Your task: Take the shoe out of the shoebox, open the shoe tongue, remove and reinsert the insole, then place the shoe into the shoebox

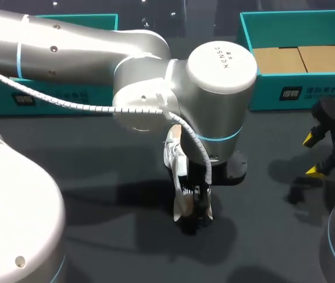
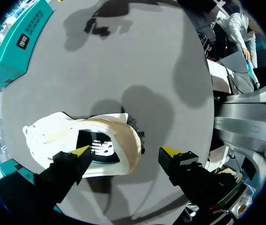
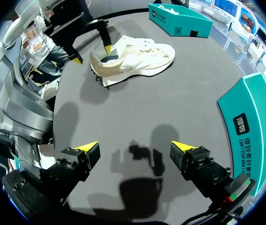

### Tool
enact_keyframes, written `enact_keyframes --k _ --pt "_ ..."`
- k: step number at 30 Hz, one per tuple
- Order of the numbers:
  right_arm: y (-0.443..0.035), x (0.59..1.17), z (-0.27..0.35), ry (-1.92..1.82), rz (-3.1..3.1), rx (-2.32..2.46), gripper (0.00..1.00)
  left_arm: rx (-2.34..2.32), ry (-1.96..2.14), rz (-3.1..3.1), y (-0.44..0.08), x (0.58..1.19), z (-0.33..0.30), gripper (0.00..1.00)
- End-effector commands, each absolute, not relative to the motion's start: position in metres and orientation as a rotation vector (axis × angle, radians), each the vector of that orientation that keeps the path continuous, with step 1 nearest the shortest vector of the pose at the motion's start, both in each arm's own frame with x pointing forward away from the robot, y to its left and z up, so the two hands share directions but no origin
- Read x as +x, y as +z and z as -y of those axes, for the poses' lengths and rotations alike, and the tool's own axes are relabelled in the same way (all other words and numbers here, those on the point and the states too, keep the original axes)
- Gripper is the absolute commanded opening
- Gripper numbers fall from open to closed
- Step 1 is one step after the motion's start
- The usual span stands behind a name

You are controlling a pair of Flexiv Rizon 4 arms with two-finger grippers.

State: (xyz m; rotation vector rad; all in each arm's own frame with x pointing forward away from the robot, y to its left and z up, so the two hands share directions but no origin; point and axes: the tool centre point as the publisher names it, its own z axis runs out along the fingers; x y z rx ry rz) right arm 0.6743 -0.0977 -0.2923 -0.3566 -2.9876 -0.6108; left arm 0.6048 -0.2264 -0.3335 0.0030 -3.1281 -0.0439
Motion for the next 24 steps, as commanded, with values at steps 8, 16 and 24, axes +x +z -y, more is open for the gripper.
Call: enact_keyframes --k 8,16,24 --pt "-0.292 0.673 0.098 -0.608 2.991 -0.358 1.00 0.013 -0.040 3.132 -0.366 0.608 0.225 0.76" --pt "-0.292 0.673 0.098 -0.608 2.991 -0.358 1.00 0.001 -0.033 3.136 -0.378 0.602 0.229 0.75" --pt "-0.292 0.673 0.098 -0.608 2.991 -0.358 1.00 0.020 -0.027 3.134 -0.386 0.594 0.227 0.69"
